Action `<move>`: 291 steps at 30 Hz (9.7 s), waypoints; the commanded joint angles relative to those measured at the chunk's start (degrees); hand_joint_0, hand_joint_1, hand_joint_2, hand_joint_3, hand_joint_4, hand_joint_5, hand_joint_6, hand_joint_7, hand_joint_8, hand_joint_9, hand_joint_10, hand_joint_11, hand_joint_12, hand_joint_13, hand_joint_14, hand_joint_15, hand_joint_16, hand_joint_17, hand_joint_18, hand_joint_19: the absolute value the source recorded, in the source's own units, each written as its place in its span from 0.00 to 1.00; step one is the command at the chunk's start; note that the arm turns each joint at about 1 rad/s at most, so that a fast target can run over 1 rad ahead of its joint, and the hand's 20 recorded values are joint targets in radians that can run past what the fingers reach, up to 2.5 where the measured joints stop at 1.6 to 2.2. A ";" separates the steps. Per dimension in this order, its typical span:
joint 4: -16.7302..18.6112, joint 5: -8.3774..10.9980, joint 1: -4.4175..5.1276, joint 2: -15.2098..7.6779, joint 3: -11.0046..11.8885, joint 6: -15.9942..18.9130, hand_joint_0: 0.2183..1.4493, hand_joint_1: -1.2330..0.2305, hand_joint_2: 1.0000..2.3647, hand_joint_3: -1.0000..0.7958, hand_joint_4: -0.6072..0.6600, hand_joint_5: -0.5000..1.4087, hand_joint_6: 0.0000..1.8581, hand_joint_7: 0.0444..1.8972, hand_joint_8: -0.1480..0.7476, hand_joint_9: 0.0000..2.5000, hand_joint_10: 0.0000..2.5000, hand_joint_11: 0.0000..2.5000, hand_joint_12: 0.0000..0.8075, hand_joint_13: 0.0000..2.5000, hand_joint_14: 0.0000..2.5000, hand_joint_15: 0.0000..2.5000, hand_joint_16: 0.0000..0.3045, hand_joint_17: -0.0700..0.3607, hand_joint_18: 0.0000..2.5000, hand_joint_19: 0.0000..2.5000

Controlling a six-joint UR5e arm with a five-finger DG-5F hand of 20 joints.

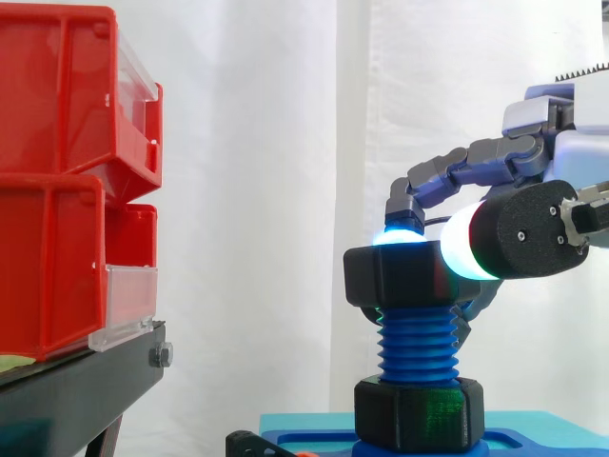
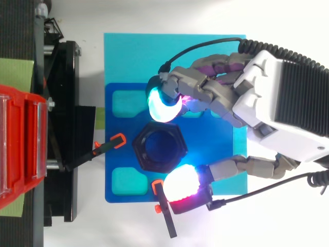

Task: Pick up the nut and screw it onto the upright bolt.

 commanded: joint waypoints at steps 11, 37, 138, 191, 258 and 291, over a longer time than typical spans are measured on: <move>1.84 -0.01 -0.06 0.00 -1.68 0.00 0.30 0.38 0.00 0.29 0.72 0.20 0.27 0.68 0.61 0.42 0.00 0.09 0.49 0.40 0.00 0.04 0.18 0.44 0.37 0.10; 1.49 -0.01 -0.15 0.00 -1.68 0.00 0.30 0.38 0.00 0.29 0.72 0.20 0.27 0.68 0.61 0.43 0.00 0.10 0.49 0.40 0.00 0.04 0.17 0.44 0.37 0.10; -4.48 -5.55 -1.29 0.17 1.40 -0.44 0.12 0.58 0.00 0.28 0.63 0.14 0.27 0.25 0.52 0.19 0.00 0.00 0.55 0.21 0.00 0.00 0.25 0.56 0.21 0.03; -4.05 -7.04 -0.42 0.17 2.01 -3.17 0.17 0.74 0.00 0.28 0.67 0.20 0.27 0.41 0.56 0.24 0.00 0.00 0.55 0.25 0.00 0.00 0.22 0.52 0.20 0.02; -8.18 -11.62 -4.02 0.96 2.10 -3.25 0.22 0.66 0.00 0.28 0.60 0.28 0.27 0.79 0.53 0.44 0.00 0.00 0.49 0.37 0.00 0.00 0.20 0.48 0.31 0.00; -17.14 -19.53 -8.77 5.80 9.39 -5.45 0.21 0.62 0.00 0.28 0.68 0.20 0.27 0.39 0.56 0.48 0.00 0.00 0.52 0.38 0.00 0.00 0.25 0.55 0.34 0.00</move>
